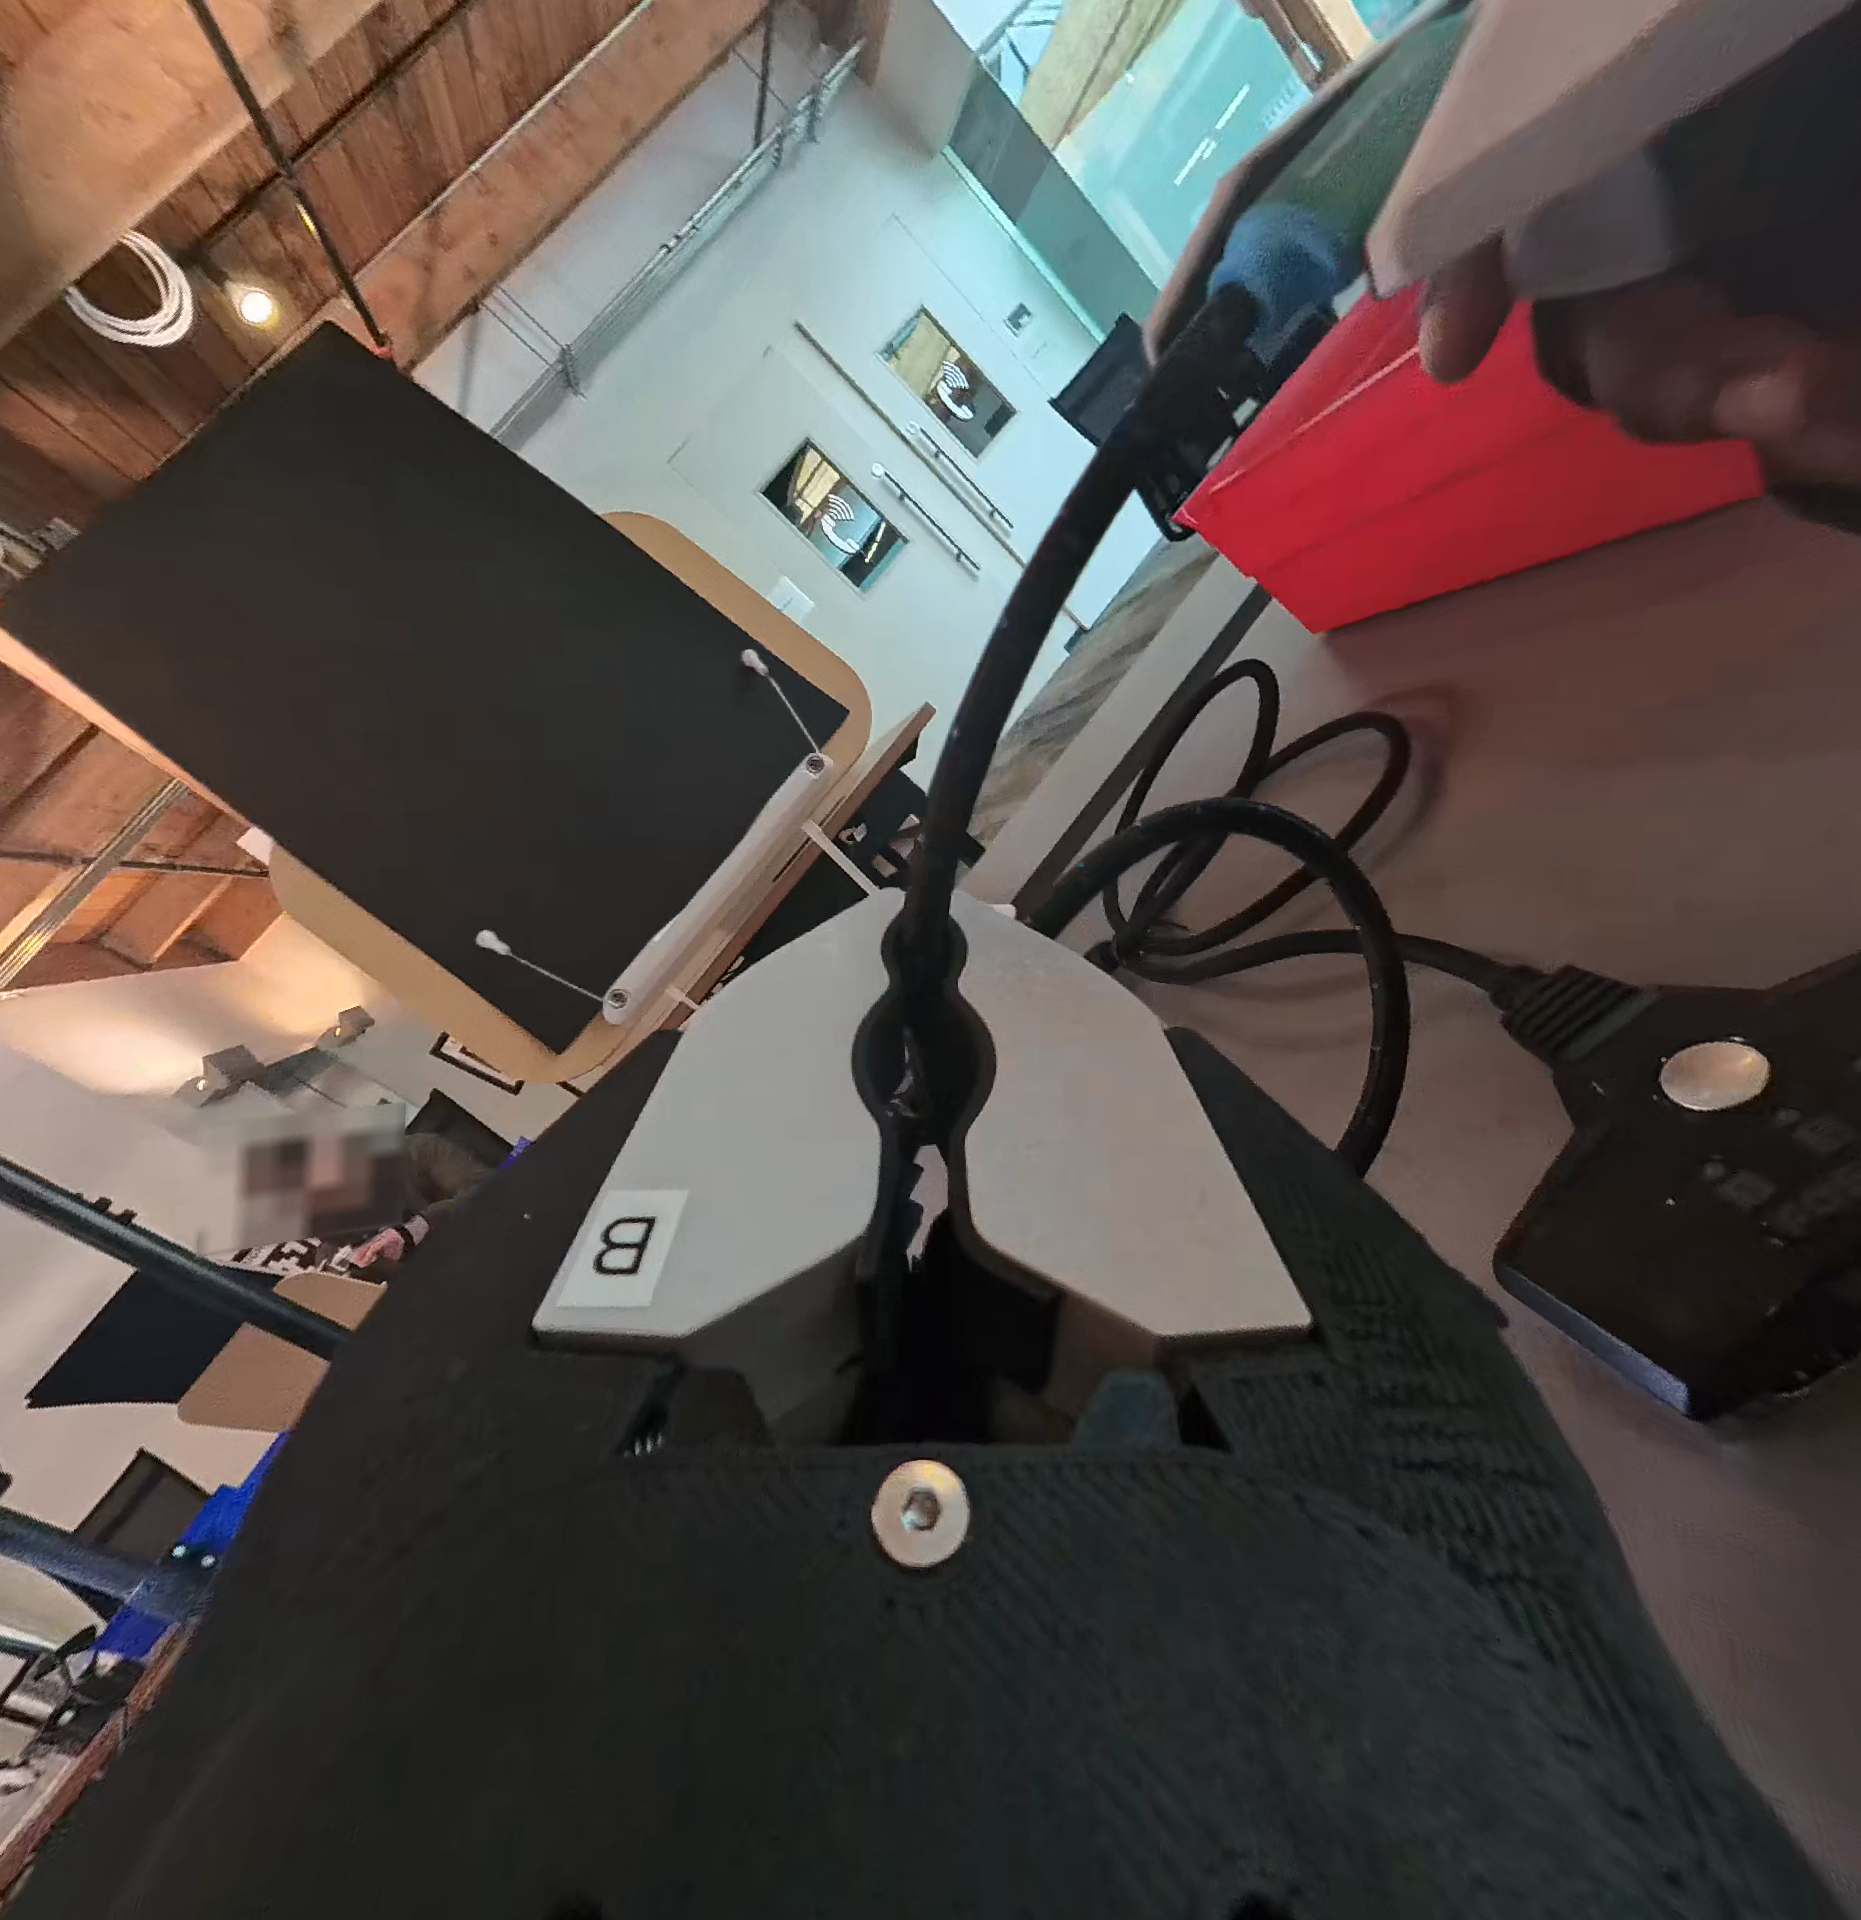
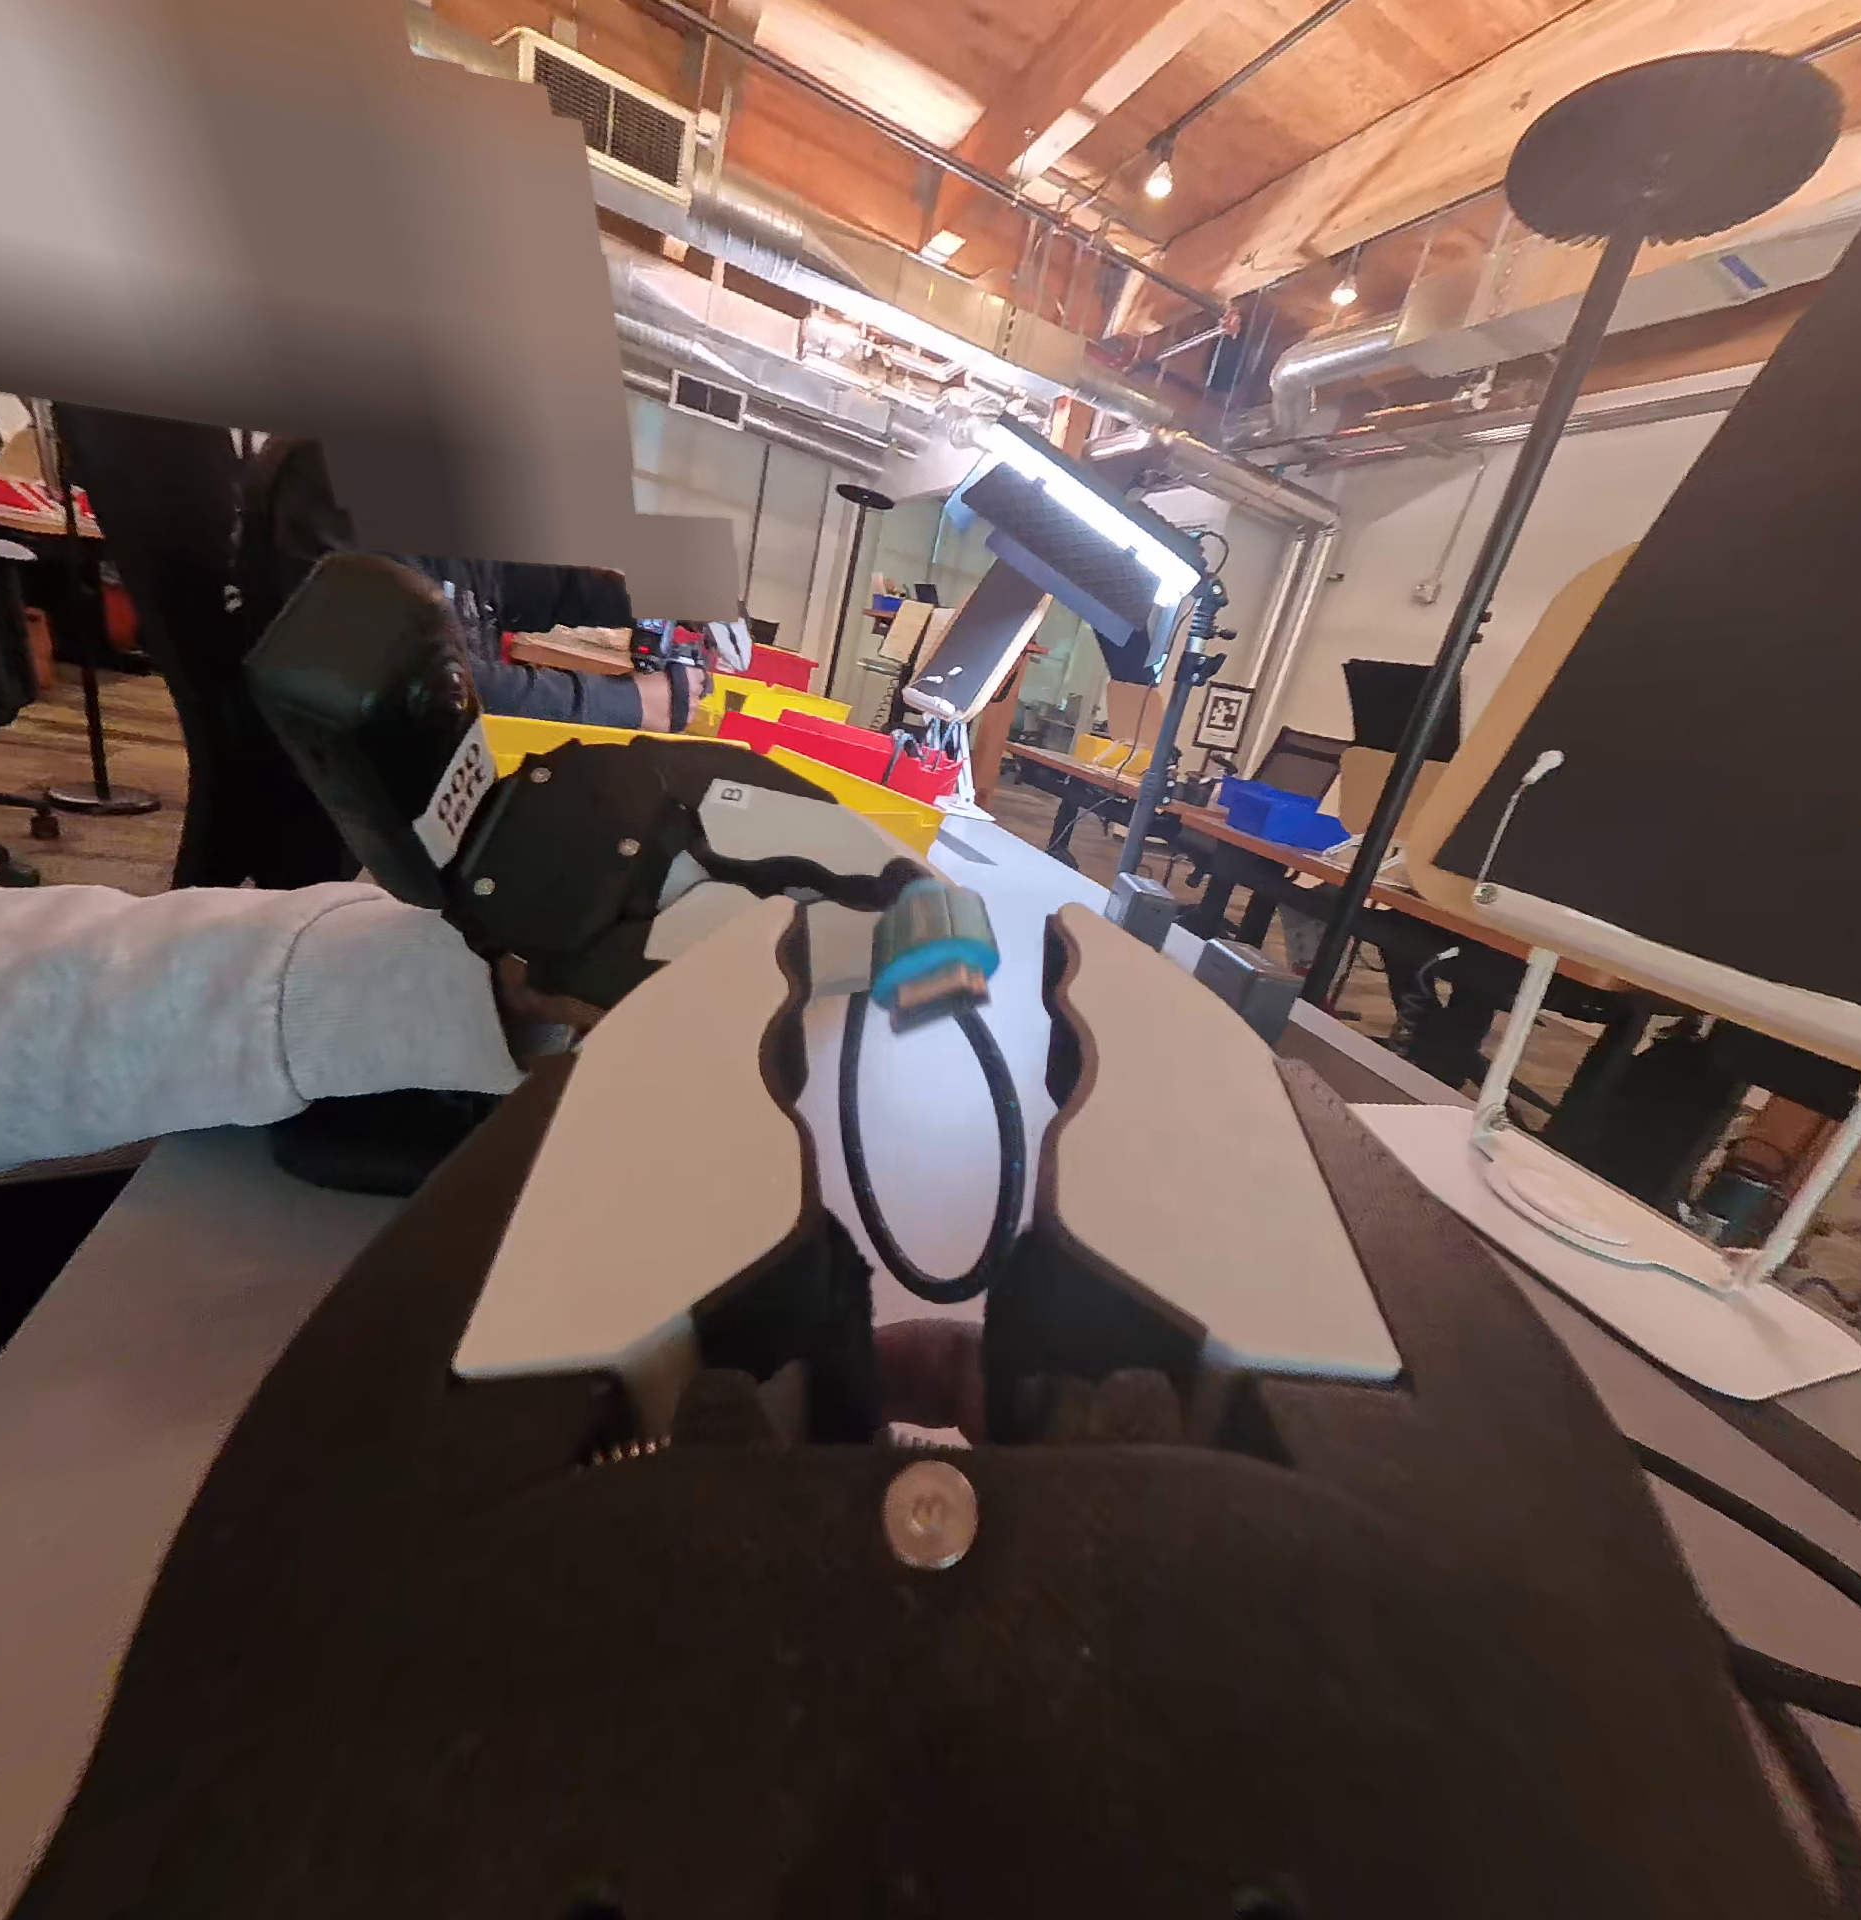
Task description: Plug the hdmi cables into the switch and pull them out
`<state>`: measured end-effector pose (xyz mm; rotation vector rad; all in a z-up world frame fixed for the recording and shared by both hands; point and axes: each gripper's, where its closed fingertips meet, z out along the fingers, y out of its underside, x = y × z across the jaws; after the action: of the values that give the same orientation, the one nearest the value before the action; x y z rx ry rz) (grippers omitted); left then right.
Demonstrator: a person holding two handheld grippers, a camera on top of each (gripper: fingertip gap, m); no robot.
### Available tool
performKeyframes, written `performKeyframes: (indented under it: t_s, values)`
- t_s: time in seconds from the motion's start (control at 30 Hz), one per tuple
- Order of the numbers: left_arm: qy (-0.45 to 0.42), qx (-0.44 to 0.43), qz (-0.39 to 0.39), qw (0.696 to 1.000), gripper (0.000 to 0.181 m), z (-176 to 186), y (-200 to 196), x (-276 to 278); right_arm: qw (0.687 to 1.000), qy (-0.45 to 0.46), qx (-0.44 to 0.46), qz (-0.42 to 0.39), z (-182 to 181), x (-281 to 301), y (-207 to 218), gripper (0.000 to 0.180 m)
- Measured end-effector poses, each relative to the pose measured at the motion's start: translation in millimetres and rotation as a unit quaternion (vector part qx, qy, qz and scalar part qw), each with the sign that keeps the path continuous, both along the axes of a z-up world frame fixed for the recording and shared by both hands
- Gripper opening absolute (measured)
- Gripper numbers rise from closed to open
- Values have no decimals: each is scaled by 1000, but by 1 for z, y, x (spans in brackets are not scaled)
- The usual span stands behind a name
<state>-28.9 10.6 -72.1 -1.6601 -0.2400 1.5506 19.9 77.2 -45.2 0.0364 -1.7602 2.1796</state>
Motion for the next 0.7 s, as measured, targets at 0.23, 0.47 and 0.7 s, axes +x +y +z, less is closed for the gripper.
performKeyframes:
  t_s: [0.23, 0.47, 0.7]
  values:
    - [-11, -10, -18, 1000, 1, -5, 4, 2, 998, 46, 29, -20, -4, 3, -2, 21]
    - [-24, -7, -19, 1000, 2, -5, -1, -1, 996, 50, 71, -34, -11, 0, -5, 21]
    - [-62, 24, -28, 997, 3, -8, -17, -7, 995, 48, 77, -34, -11, -1, -3, 21]
